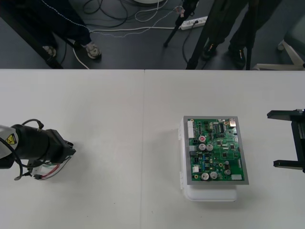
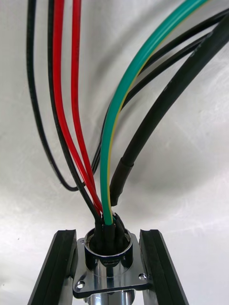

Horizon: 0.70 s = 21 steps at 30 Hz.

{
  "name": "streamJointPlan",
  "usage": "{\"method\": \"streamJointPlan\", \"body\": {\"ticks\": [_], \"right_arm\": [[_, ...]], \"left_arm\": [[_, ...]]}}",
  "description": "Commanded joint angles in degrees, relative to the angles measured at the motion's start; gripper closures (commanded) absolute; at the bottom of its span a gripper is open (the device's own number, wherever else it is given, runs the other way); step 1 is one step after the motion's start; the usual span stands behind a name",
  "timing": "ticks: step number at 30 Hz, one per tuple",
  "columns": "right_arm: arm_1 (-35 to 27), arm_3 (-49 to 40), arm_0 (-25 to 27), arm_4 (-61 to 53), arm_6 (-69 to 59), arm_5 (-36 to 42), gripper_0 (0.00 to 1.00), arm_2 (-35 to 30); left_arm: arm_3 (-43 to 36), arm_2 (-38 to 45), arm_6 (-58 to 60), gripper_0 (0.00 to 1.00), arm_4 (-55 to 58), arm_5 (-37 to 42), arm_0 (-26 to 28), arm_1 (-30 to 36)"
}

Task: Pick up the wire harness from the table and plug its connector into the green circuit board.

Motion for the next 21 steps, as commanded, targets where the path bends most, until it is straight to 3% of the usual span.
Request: {"method": "streamJointPlan", "body": {"ticks": [1, 12, 21], "right_arm": [[-2.4, 0.0, -1.1, -0.3, -0.1, -0.4, 0.00, -1.8], [-2.4, 0.0, -1.1, -0.3, -0.1, -0.4, 0.00, -1.8], [-2.4, 0.0, -1.1, -0.3, -0.1, -0.4, 0.00, -1.8]], "left_arm": [[-2.1, 4.2, -2.6, 1.00, 2.1, -2.4, -1.7, 2.8], [-0.6, 14.0, -1.3, 1.00, 14.0, -14.1, 1.1, 3.0], [-0.6, 26.8, 0.4, 1.00, 19.6, -22.8, 8.0, 0.2]]}}
